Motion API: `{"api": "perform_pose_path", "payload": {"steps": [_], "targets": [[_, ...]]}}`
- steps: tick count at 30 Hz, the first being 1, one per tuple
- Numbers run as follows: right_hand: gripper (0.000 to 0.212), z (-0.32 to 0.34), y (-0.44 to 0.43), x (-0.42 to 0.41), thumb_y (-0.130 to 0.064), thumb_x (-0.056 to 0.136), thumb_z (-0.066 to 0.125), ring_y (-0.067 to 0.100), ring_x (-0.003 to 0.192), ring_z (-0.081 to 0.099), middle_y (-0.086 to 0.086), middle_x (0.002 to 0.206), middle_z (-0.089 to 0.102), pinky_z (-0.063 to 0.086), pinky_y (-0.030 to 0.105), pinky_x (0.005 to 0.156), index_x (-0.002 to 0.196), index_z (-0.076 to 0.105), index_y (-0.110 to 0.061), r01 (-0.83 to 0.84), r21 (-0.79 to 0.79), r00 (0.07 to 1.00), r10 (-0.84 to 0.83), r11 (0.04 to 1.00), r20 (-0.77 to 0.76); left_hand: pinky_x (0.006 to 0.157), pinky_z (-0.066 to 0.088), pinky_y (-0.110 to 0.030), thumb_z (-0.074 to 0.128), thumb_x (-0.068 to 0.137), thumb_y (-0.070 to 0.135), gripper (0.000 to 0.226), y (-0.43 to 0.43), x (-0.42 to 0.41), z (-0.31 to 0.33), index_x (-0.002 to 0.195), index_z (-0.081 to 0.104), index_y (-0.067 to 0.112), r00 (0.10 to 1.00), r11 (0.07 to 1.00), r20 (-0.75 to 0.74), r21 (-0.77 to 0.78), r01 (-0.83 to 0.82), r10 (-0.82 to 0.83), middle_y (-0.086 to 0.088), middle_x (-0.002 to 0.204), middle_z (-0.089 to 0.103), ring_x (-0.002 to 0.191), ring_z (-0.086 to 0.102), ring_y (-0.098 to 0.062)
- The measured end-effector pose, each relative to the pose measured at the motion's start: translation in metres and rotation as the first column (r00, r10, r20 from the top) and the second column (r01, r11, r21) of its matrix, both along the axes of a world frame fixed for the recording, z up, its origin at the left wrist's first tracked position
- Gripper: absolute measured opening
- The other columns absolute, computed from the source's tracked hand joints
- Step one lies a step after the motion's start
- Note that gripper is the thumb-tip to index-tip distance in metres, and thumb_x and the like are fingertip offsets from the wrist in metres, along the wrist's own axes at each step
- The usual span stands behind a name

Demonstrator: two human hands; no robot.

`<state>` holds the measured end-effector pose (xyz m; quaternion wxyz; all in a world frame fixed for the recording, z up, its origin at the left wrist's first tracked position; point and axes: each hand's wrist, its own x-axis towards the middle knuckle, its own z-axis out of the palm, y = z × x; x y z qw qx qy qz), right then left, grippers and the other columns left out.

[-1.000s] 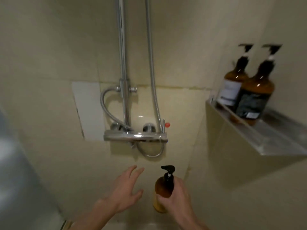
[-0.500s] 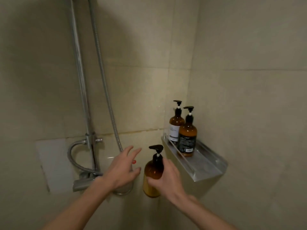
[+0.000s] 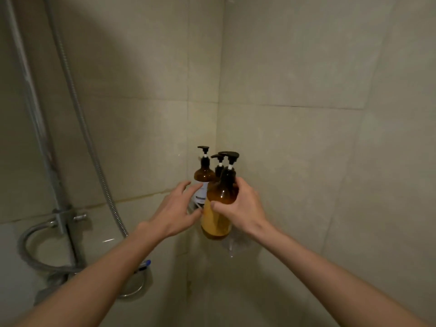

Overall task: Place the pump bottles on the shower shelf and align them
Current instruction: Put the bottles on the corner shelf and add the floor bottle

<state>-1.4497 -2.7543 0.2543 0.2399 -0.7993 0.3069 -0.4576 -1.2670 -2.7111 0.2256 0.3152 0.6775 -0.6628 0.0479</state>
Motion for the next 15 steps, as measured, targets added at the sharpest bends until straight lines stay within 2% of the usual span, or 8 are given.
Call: {"api": "perform_pose_path", "payload": {"steps": [5, 9, 13, 15], "targets": [[0.061, 0.006, -0.034, -0.018, -0.039, 0.06, 0.079, -0.001, 0.091, 0.056, -0.022, 0.098, 0.057, 0.048, 0.017, 0.077, 0.11, 0.044, -0.043, 0.044, -0.008, 0.998, -0.045, 0.999, -0.033, 0.105, 0.033, -0.038, 0.057, 0.08, 0.044, 0.07, -0.031, -0.019, -0.004, 0.139, 0.02, 0.045, 1.0, 0.999, -0.017, -0.027, 0.019, -0.02, 0.0, 0.152, 0.022, 0.136, 0.029, -0.022], [0.06, 0.0, -0.055, -0.027, -0.038, 0.06, 0.081, -0.008, 0.081, 0.05, -0.027, 0.088, 0.049, 0.041, 0.01, 0.068, 0.106, 0.043, -0.043, 0.074, 0.008, 0.994, -0.073, 0.997, -0.08, 0.105, 0.032, -0.034, 0.057, 0.08, 0.045, 0.072, -0.051, -0.025, -0.013, 0.141, 0.02, 0.04, 0.998, 1.0, -0.067, -0.017, 0.004, -0.005, 0.001, 0.151, 0.023, 0.135, 0.031, -0.019], [0.06, -0.009, -0.072, -0.03, -0.038, 0.06, 0.079, -0.003, 0.085, 0.053, -0.024, 0.092, 0.053, 0.042, 0.011, 0.068, 0.111, 0.047, -0.037, 0.056, 0.053, 0.992, -0.05, 0.997, -0.117, 0.106, 0.031, -0.034, 0.058, 0.079, 0.044, 0.073, -0.064, -0.028, -0.022, 0.142, 0.021, 0.038, 0.992, 1.0, -0.126, -0.003, -0.003, 0.003, 0.004, 0.151, 0.022, 0.134, 0.03, -0.017], [0.06, -0.012, -0.077, -0.028, -0.036, 0.06, 0.079, -0.006, 0.083, 0.052, -0.026, 0.09, 0.051, 0.041, 0.01, 0.065, 0.11, 0.046, -0.039, 0.041, 0.073, 0.99, -0.031, 0.996, -0.137, 0.105, 0.03, -0.031, 0.057, 0.078, 0.045, 0.073, -0.067, -0.029, -0.024, 0.142, 0.022, 0.037, 0.989, 1.0, -0.145, -0.009, 0.008, -0.01, 0.005, 0.149, 0.023, 0.133, 0.031, -0.015]]}}
